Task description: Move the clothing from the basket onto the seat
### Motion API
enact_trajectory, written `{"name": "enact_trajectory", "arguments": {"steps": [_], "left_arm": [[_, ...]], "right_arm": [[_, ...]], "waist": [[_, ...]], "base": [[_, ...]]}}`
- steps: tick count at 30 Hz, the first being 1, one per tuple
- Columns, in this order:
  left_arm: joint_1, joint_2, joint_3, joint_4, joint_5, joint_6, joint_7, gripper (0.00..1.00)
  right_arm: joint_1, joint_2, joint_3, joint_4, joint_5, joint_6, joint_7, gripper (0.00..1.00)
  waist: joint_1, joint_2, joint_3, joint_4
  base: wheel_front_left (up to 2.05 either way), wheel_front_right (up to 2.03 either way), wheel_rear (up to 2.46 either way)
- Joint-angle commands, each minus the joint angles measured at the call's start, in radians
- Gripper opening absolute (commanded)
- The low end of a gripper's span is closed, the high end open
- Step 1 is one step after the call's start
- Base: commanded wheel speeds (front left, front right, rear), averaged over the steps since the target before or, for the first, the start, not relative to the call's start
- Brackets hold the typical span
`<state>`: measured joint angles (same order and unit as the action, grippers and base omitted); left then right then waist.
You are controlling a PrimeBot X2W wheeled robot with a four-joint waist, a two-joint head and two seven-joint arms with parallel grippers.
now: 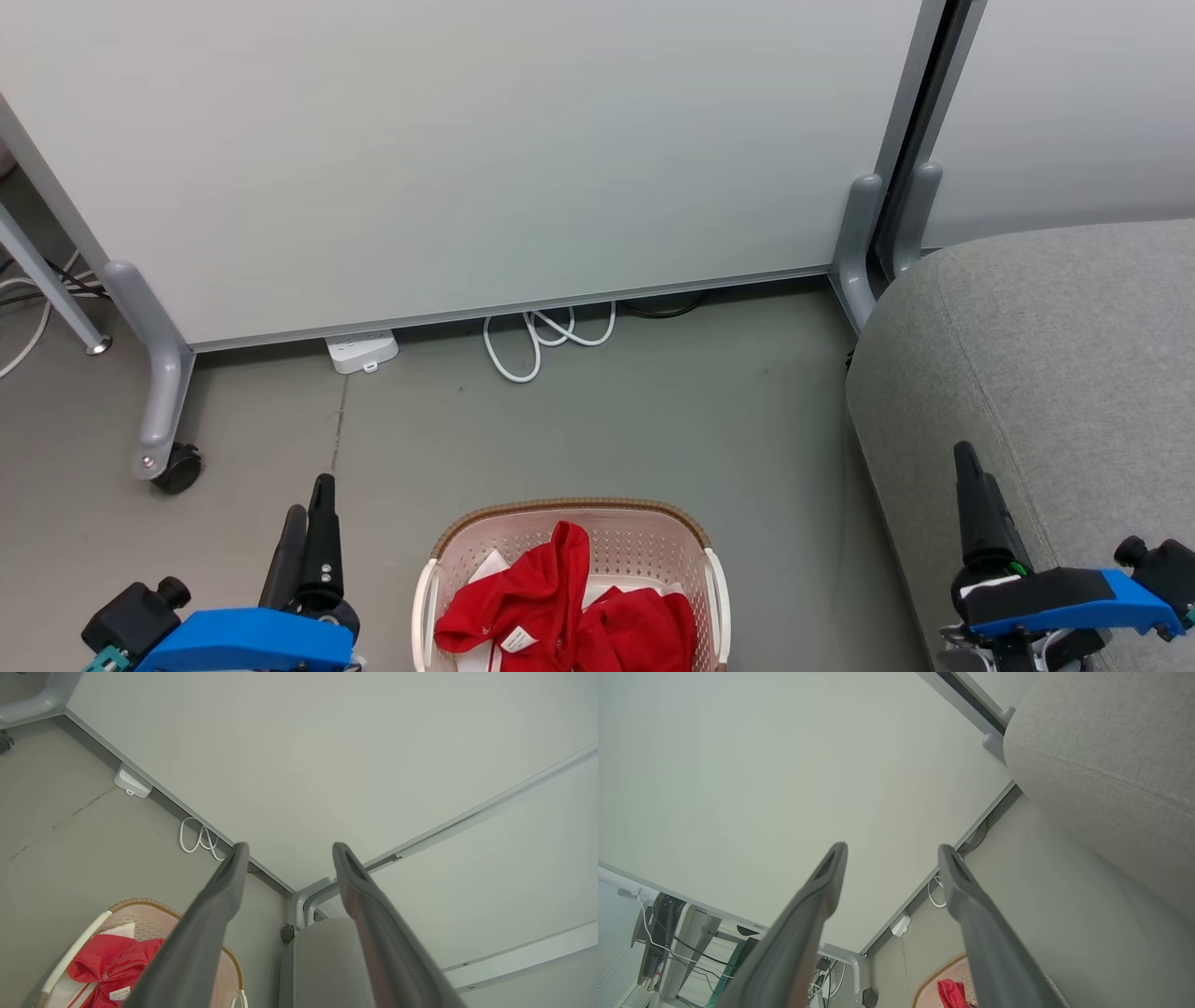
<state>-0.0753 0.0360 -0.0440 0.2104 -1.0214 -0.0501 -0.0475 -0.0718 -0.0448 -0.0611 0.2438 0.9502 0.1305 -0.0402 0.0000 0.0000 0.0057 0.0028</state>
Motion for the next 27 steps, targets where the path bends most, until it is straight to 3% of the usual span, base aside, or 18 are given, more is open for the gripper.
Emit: {"name": "enact_trajectory", "arguments": {"steps": [1, 27], "left_arm": [[-0.027, 0.01, -0.012, -0.017, 0.058, 0.006, -0.014, 1.0], [-0.038, 0.014, -0.075, -0.002, 0.431, 0.039, -0.091, 1.0]], "right_arm": [[-0.021, -0.004, 0.005, -0.024, -0.062, 0.0, -0.008, 1.0], [-0.004, -0.005, 0.035, -0.088, -0.414, 0.0, -0.024, 1.0]], "waist": [[0.0, 0.0, -0.001, 0.0], [0.0, 0.0, 0.004, -0.002]], "base": [[0.0, 0.0, 0.0], [0.0, 0.0, 0.0]]}}
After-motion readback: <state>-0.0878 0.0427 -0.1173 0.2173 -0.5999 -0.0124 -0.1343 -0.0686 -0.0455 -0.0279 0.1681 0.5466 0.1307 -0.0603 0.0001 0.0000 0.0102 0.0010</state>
